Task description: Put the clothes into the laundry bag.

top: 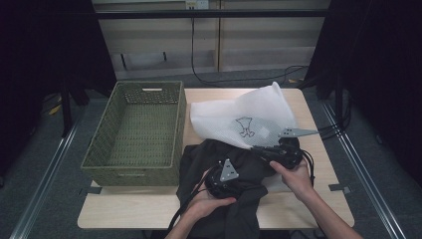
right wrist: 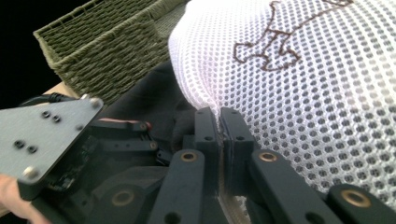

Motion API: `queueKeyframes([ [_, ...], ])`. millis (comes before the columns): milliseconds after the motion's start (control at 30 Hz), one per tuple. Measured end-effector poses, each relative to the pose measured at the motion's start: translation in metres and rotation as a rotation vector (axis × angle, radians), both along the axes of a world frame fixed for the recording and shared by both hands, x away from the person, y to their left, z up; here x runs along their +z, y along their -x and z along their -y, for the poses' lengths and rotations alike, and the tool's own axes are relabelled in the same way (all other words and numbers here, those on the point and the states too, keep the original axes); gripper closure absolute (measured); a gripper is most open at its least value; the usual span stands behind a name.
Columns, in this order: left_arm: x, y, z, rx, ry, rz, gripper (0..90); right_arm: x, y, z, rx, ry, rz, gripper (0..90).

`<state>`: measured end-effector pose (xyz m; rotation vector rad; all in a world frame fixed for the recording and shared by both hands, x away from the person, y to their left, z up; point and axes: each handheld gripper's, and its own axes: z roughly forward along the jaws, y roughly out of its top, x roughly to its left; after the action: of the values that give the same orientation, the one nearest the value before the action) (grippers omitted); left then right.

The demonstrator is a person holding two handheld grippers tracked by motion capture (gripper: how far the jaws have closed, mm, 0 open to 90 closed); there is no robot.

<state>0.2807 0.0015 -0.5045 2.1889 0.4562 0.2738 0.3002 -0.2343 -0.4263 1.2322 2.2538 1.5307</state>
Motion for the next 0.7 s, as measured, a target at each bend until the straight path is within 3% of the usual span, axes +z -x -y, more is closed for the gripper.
queueKeyframes([
  [67, 0.0, -0.002, -0.002, 0.021, 0.049, -0.02, 62.5, 0.004, 0.002, -0.002, 0.009, 0.002, 0.012, 86.8],
  [167, 0.005, -0.008, -0.003, 0.051, 0.074, -0.029, 70.3, 0.006, 0.003, -0.004, 0.014, 0.001, 0.01, 86.8],
  [233, 0.007, -0.007, -0.003, 0.053, 0.091, -0.023, 71.4, 0.007, 0.003, -0.005, 0.015, 0.001, 0.012, 86.8],
  [267, 0.01, -0.007, -0.004, 0.056, 0.073, -0.018, 72.1, 0.009, 0.003, -0.006, 0.02, 0.001, 0.015, 86.8],
  [367, 0.016, -0.008, -0.005, 0.068, 0.159, -0.028, 73.7, 0.021, 0.008, -0.013, 0.041, -0.026, 0.028, 86.8],
  [433, 0.023, -0.008, -0.003, 0.076, 0.167, -0.016, 73.9, 0.024, 0.009, -0.015, 0.044, -0.027, 0.038, 86.7],
  [567, 0.041, -0.015, 0.0, 0.094, 0.245, -0.016, 74.8, 0.042, 0.015, -0.029, 0.061, -0.044, 0.07, 86.8],
  [700, 0.054, -0.02, 0.0, 0.11, 0.274, 0.011, 75.5, 0.057, 0.018, -0.036, 0.07, -0.078, 0.107, 86.9],
])
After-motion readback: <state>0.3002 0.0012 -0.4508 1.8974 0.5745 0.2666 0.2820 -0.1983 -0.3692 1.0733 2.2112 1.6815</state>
